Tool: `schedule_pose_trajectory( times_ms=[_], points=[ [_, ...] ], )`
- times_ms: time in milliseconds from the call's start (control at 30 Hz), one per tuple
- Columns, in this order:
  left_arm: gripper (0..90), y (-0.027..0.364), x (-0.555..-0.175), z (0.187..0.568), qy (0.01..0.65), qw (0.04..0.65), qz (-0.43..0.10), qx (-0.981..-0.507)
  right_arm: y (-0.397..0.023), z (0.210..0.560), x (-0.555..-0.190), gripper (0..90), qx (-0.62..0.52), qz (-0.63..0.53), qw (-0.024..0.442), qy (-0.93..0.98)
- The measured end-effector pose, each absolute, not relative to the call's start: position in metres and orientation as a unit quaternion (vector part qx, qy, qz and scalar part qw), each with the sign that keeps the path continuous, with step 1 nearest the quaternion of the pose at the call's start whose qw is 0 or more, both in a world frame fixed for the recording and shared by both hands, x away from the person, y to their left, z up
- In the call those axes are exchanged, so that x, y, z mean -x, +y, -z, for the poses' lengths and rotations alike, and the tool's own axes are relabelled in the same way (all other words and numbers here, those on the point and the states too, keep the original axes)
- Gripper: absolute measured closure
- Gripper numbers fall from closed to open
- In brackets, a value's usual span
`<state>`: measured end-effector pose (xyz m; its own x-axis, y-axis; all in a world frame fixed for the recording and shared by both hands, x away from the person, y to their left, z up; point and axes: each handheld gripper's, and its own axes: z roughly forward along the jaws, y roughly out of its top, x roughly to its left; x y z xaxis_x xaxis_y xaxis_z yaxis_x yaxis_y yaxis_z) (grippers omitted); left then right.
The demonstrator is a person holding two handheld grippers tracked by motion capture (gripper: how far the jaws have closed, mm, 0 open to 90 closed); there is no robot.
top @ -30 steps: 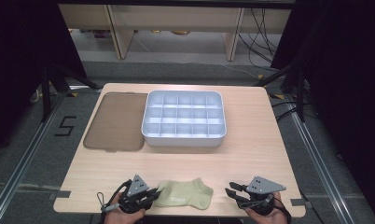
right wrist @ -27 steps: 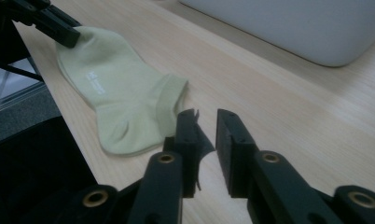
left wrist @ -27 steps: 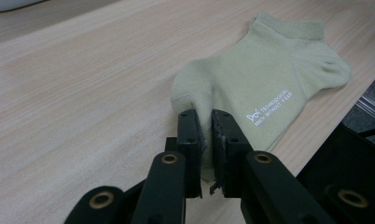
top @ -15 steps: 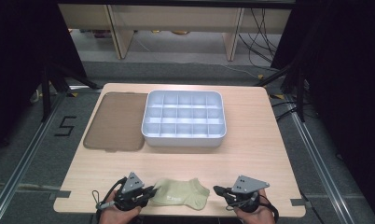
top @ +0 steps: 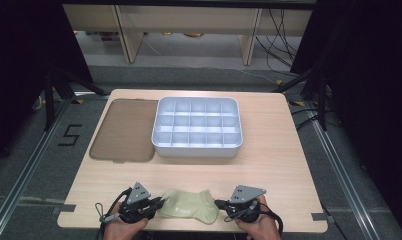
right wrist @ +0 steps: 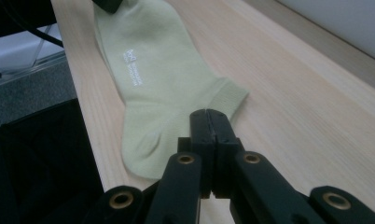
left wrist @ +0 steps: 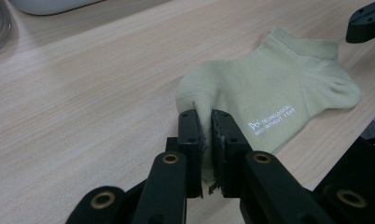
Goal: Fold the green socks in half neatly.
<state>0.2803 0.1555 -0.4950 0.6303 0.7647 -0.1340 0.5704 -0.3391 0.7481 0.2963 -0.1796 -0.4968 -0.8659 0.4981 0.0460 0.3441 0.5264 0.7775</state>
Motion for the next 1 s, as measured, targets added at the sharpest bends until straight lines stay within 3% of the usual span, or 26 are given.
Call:
schedule_pose_trajectory(
  times_ms=[533, 1000],
  points=[
    [82.6, 0.158, -0.283, 0.483, 0.401, 0.411, -0.126, -0.809, -0.153, 0.511, -0.316, 90.0, -0.228, -0.38, 0.079, 0.893],
    [82.6, 0.125, -0.293, 0.466, 0.372, 0.436, -0.1, -0.814, -0.15, 0.513, -0.321, 90.0, -0.224, -0.385, 0.074, 0.892]
  ],
)
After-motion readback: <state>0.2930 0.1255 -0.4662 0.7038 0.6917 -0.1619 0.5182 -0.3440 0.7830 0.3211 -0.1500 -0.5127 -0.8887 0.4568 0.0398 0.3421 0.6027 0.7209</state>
